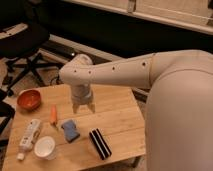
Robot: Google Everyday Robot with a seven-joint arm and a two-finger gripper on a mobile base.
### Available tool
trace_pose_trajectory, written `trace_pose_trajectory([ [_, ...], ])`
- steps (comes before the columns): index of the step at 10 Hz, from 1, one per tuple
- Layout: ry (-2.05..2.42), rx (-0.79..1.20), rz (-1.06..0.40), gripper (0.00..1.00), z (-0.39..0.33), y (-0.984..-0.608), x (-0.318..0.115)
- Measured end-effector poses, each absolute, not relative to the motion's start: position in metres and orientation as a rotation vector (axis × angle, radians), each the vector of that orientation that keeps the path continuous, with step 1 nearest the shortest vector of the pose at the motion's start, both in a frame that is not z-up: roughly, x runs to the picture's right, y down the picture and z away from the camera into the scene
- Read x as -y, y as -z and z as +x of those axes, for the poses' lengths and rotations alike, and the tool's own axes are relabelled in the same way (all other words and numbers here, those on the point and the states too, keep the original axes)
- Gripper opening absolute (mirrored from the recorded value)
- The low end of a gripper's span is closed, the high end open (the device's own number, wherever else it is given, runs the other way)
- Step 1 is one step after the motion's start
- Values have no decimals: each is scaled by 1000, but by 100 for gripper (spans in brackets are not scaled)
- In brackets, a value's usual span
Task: Place the white sponge in the ceramic bowl
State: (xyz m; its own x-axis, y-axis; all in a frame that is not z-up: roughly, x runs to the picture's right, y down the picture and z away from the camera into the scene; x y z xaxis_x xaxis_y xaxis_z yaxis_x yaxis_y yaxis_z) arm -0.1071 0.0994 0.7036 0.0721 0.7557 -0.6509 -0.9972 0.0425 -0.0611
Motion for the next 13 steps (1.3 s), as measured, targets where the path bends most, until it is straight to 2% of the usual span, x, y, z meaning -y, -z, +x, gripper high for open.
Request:
trace_pose_trajectory([
  [7,-1396,-497,-552,65,-113,-705,-97],
  [10,-1217,-391,-496,65,-155,-705,-104],
  [13,-1093,-333,-504,65,-192,-702,-130],
])
